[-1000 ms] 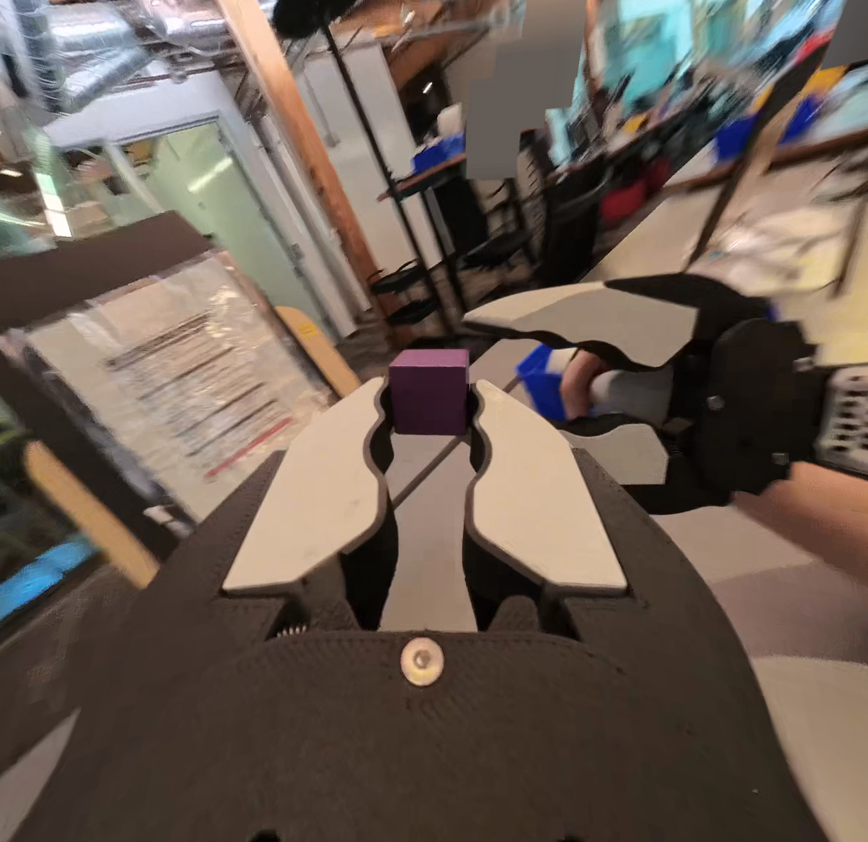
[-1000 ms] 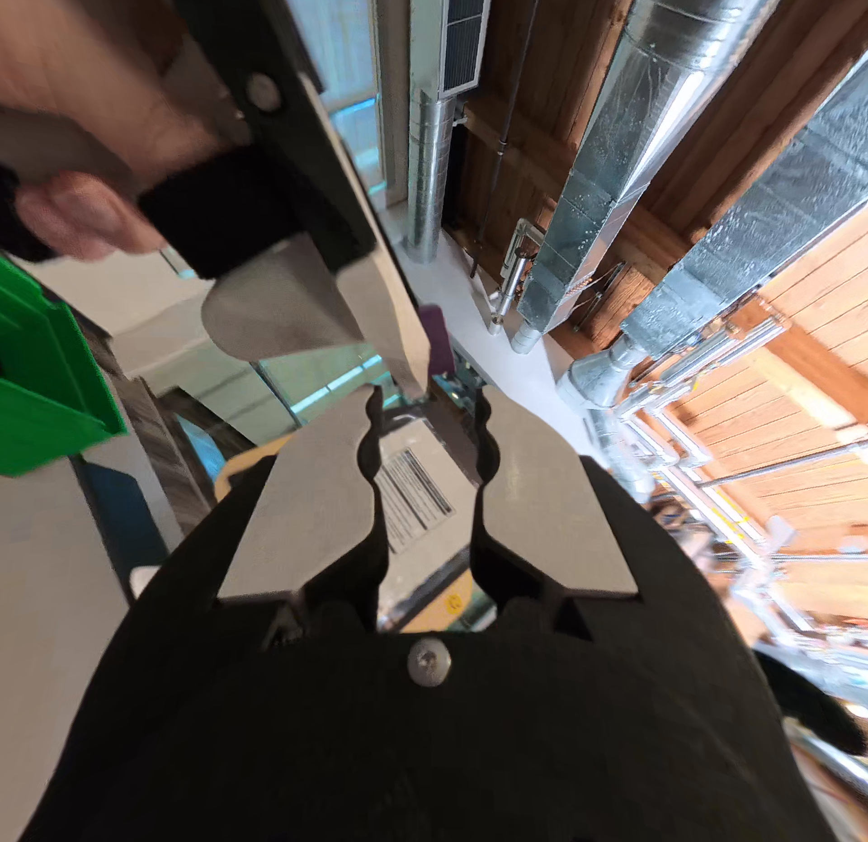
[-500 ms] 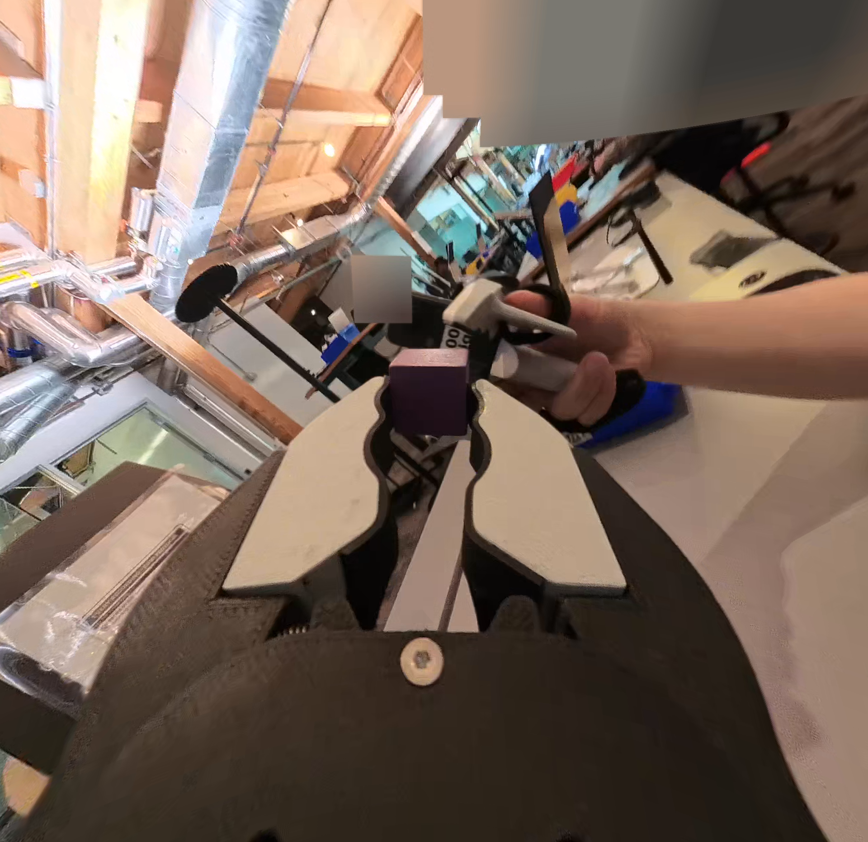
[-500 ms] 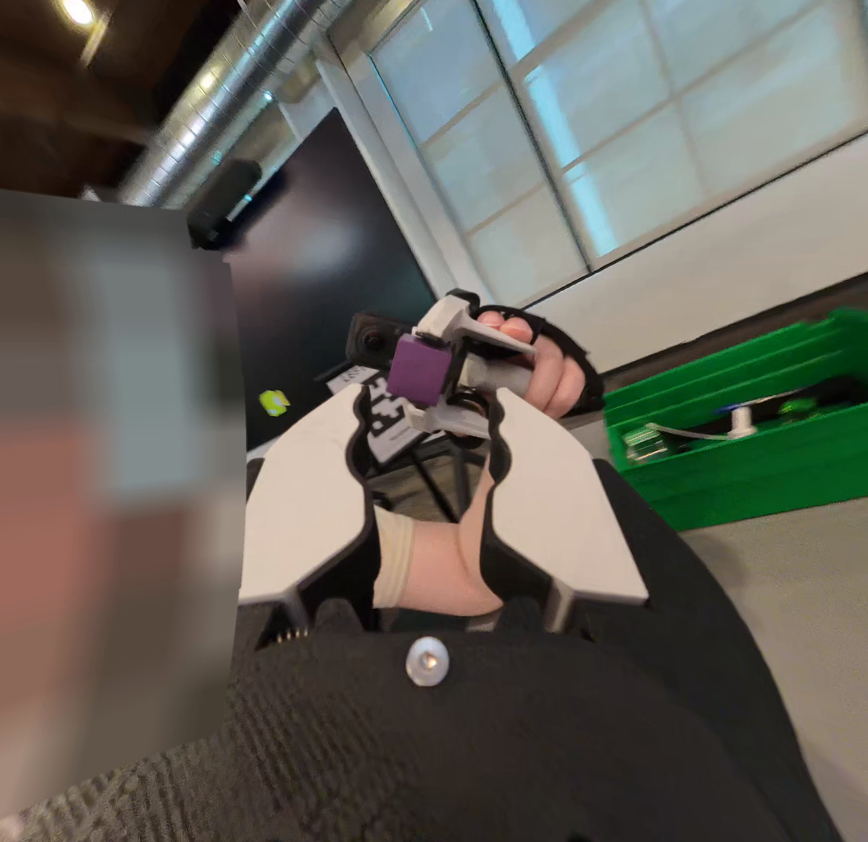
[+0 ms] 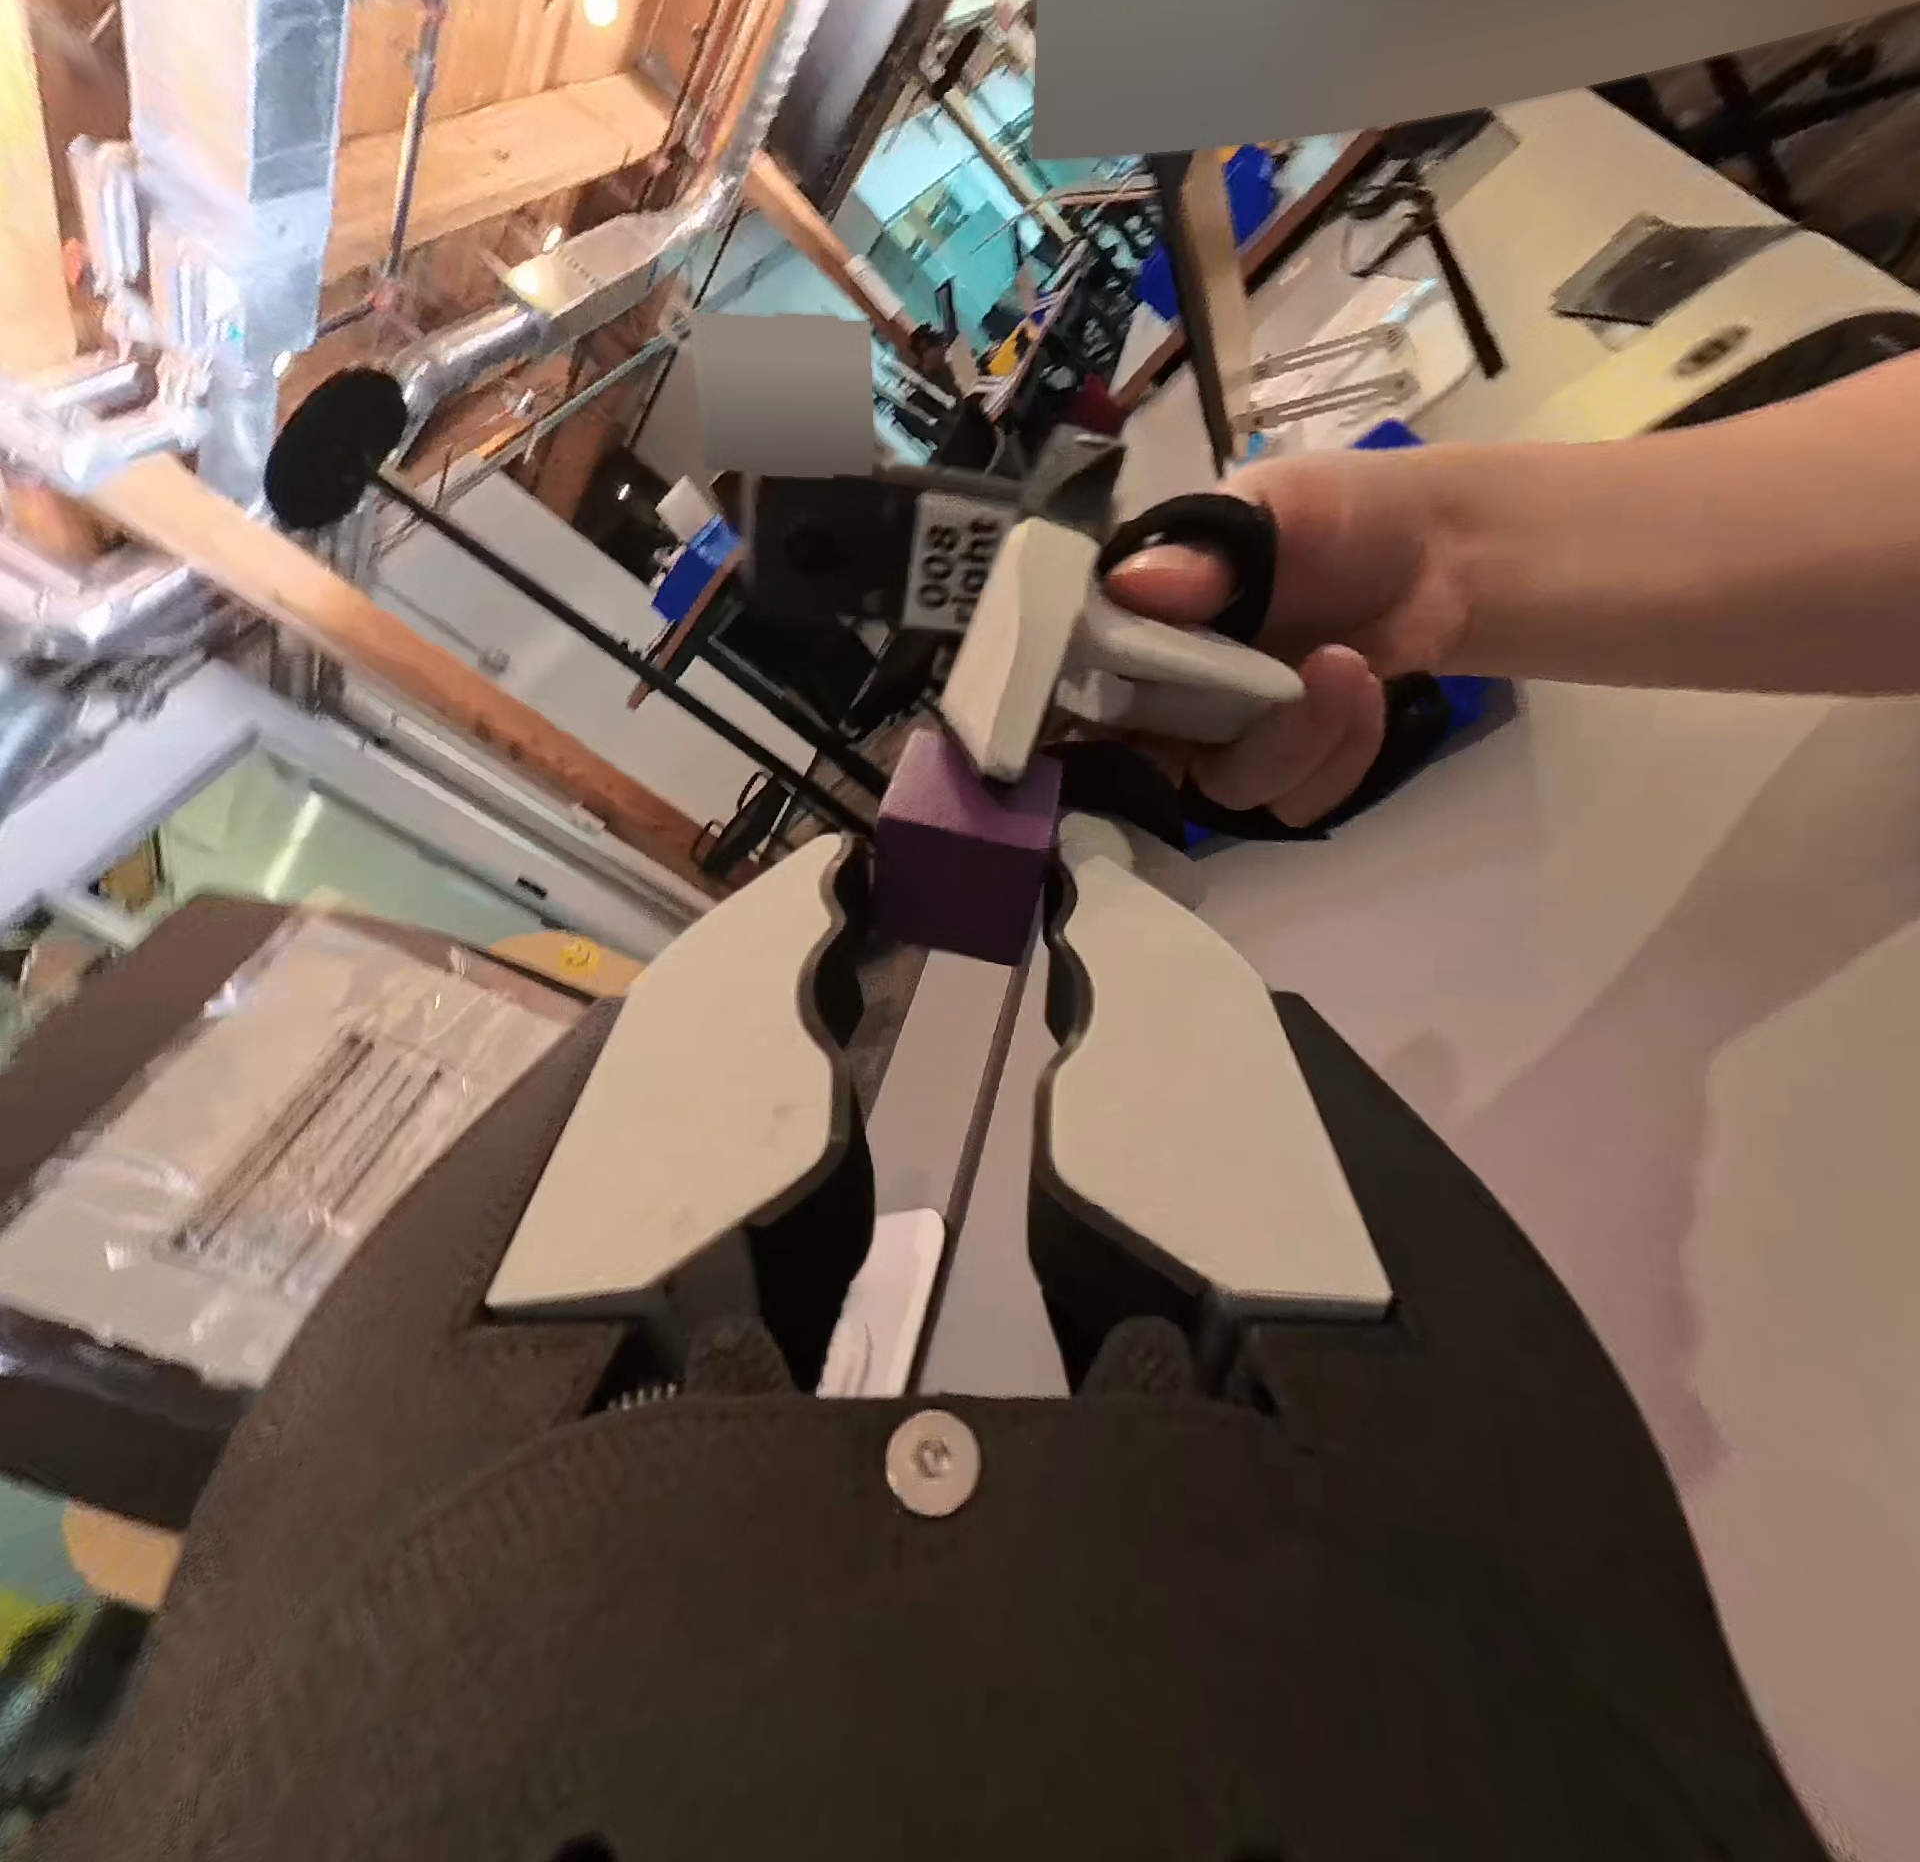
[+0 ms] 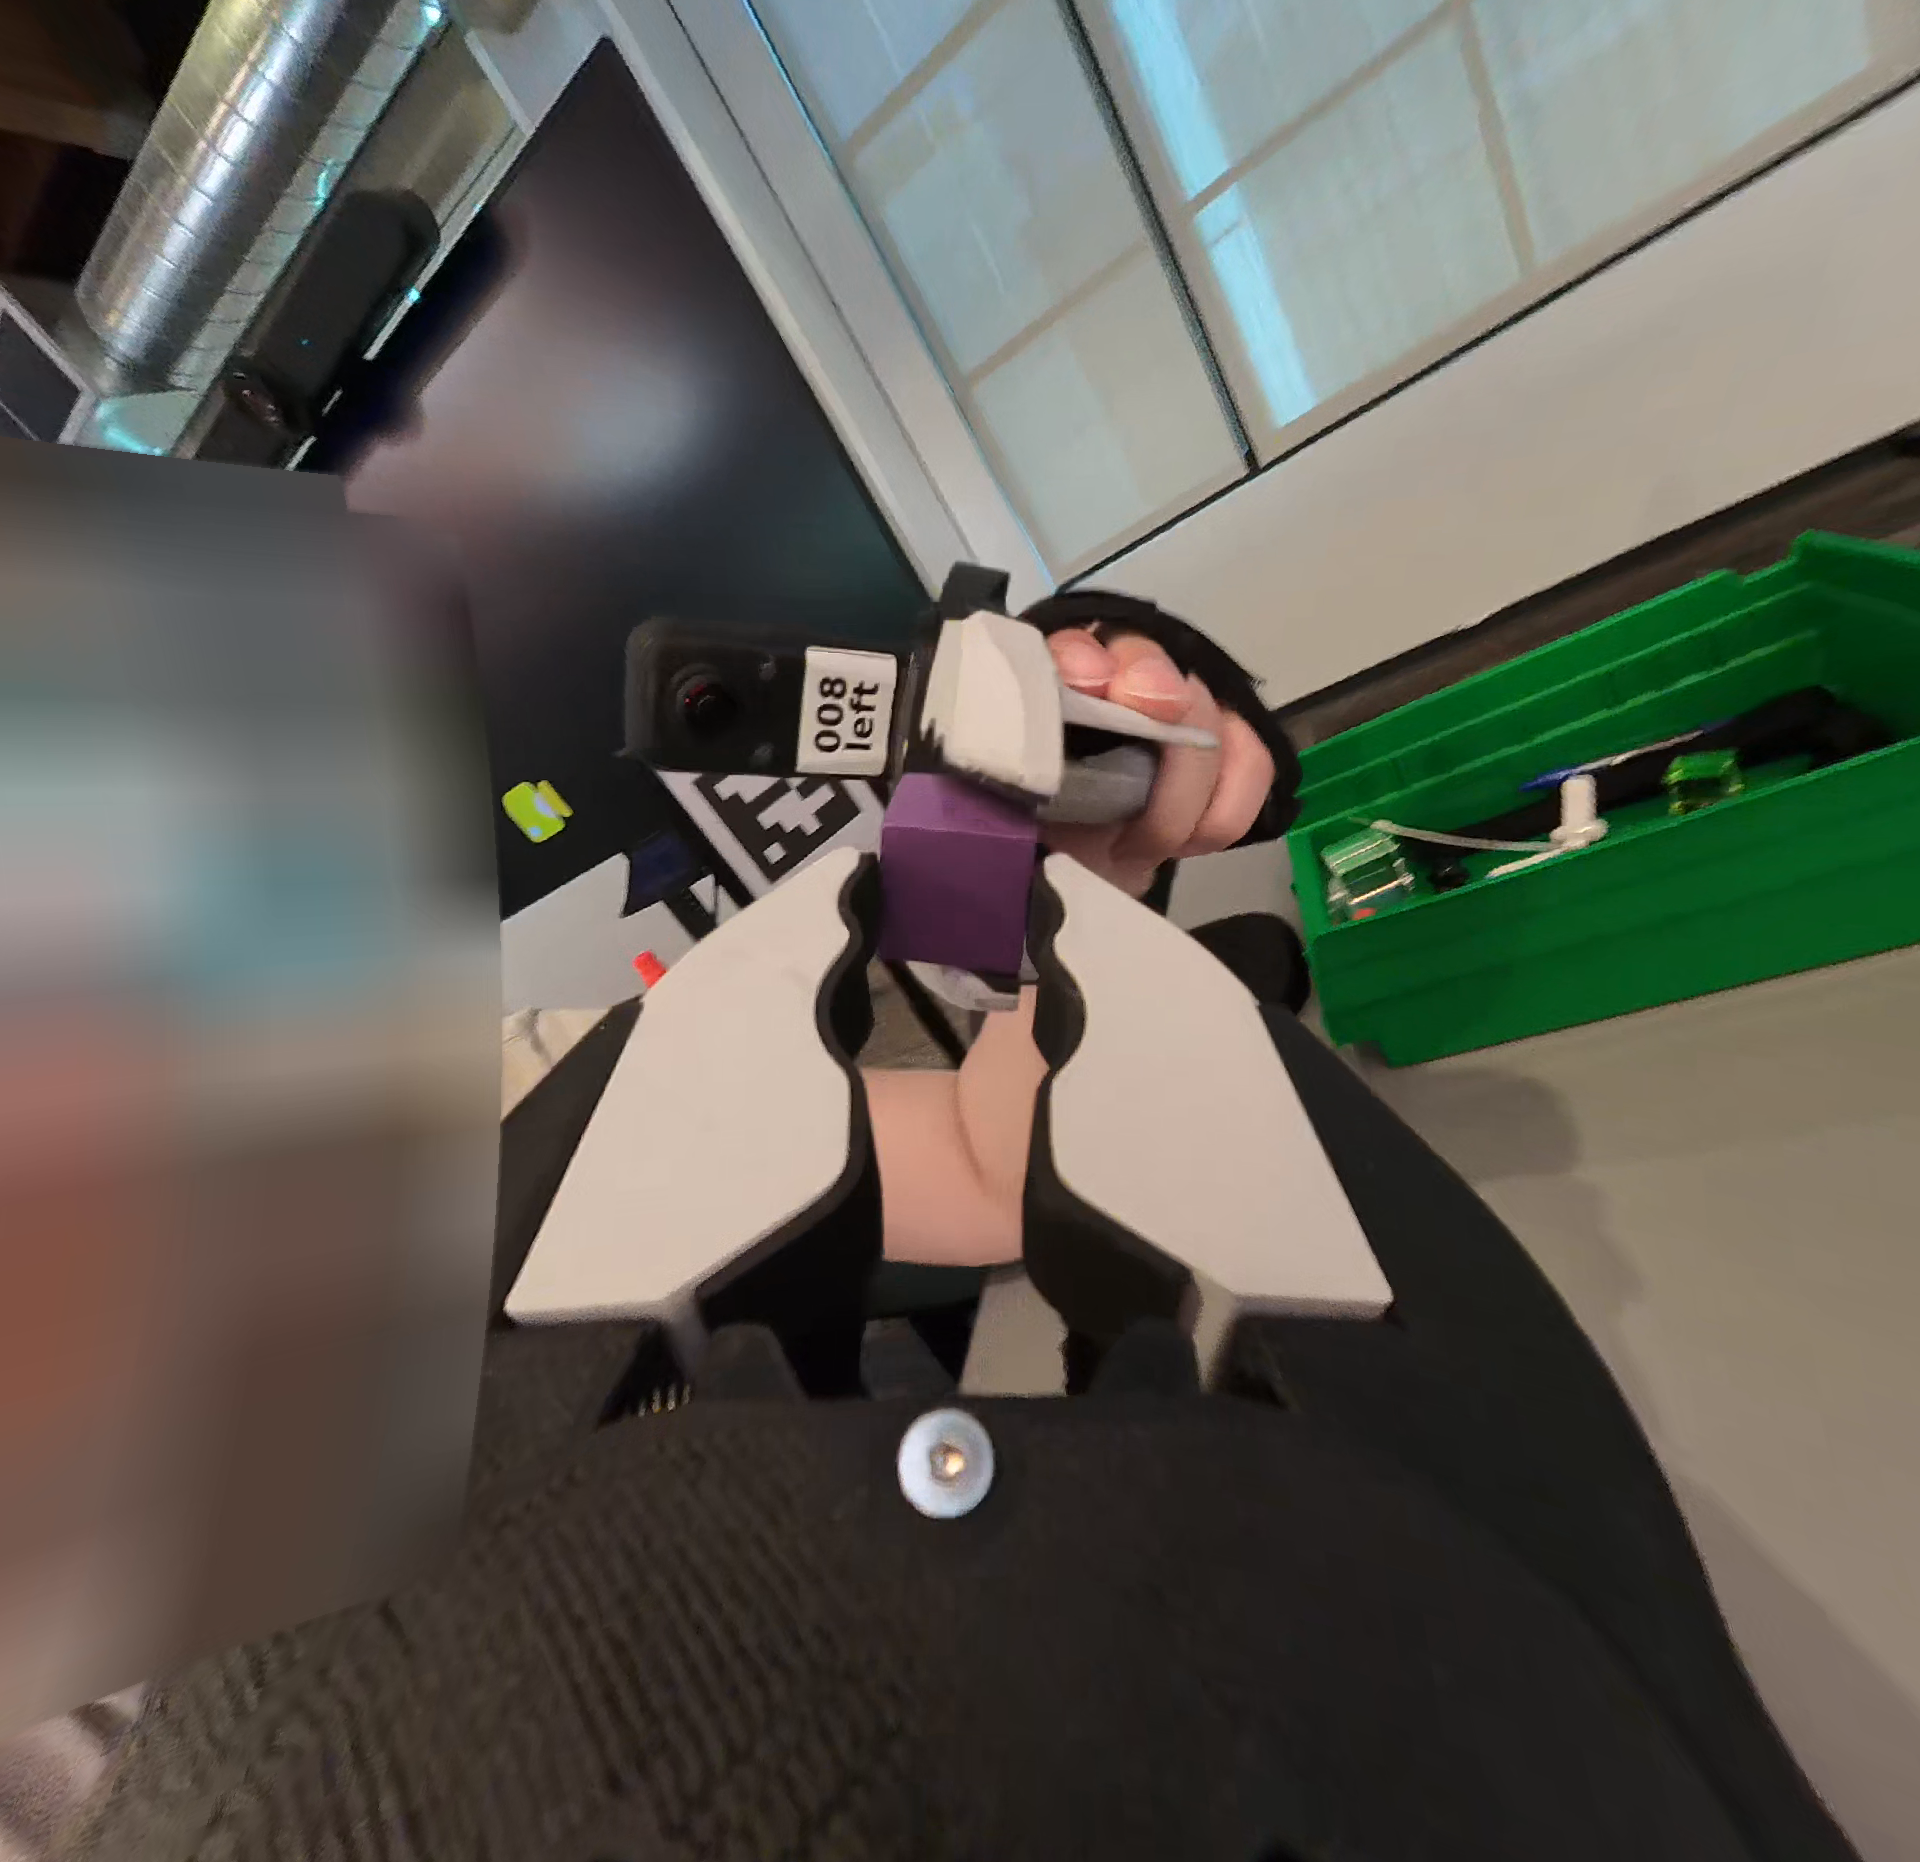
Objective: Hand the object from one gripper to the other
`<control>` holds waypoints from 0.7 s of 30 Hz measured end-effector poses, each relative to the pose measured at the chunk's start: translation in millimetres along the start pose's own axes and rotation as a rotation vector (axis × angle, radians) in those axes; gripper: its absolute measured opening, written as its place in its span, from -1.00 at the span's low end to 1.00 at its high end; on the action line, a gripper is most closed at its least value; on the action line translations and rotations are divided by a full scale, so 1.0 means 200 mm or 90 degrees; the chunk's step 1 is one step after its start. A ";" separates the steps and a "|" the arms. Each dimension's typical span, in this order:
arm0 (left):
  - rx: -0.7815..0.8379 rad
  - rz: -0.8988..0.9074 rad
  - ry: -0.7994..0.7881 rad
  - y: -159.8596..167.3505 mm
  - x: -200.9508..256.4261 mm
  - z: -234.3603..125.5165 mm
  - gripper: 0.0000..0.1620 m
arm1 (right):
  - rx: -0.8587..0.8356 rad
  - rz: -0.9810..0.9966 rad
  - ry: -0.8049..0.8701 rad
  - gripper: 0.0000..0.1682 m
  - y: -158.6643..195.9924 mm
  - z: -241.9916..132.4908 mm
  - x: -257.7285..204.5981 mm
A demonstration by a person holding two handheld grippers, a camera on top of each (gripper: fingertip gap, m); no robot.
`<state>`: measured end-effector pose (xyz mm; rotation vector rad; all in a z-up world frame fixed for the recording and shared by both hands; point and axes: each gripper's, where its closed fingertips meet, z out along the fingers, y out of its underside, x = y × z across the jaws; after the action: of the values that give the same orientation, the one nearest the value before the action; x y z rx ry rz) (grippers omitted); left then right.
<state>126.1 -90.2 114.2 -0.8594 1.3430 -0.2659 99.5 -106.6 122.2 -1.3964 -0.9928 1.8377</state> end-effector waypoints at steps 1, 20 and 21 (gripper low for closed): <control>-0.004 -0.036 -0.018 0.00 -0.03 0.00 -0.53 | 0.017 -0.035 0.016 -0.67 -0.03 -0.02 0.01; 0.050 -0.635 0.178 -0.26 0.02 -0.02 -0.47 | 0.126 -1.157 0.330 -0.67 -0.07 -0.06 -0.22; 0.078 -0.656 0.223 -0.29 0.04 -0.03 -0.56 | 0.127 -1.162 0.311 -0.67 -0.06 -0.06 -0.23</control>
<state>140.2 -136.3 147.9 -1.3892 1.0675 -1.3300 122.6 -136.4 153.7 -0.2805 -1.0698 0.1781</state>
